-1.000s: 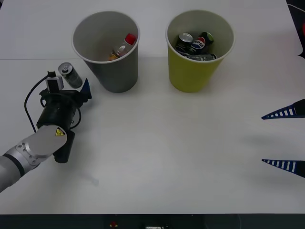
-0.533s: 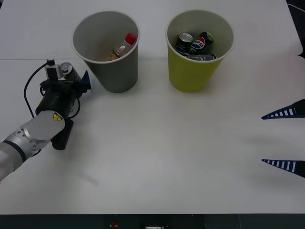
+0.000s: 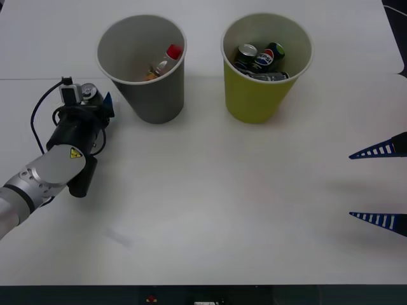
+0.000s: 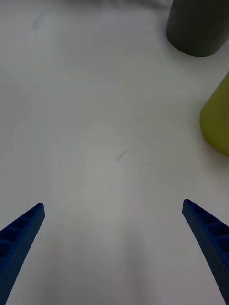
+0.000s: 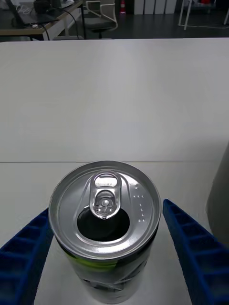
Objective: Put the can into the green bin and the plastic bottle into the gray bin
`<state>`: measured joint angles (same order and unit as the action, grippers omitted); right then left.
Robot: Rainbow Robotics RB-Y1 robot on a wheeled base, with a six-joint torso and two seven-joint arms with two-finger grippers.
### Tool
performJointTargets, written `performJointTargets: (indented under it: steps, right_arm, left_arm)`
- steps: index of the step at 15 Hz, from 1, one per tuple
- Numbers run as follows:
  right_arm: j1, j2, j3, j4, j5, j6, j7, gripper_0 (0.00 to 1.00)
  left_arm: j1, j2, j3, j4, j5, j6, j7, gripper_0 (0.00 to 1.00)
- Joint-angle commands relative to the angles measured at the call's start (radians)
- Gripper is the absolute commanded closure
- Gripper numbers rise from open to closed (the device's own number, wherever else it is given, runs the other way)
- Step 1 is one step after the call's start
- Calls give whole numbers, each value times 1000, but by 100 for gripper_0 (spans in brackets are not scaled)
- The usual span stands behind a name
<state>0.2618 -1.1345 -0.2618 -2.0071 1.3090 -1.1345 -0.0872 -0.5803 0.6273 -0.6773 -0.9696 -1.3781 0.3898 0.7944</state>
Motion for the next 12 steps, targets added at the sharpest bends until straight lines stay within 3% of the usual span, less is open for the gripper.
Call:
performJointTargets:
  steps: [1, 8, 12]
  right_arm:
    - [0, 0, 0, 0, 0, 0, 0, 0]
    - [0, 0, 0, 0, 0, 0, 0, 0]
    - [0, 0, 0, 0, 0, 0, 0, 0]
  left_arm:
    - [0, 0, 1, 0, -10, 0, -4, 100]
    - [7, 5, 10, -3, -47, -35, 2, 100]
    - [86, 38, 128, -86, -170, -155, 8, 100]
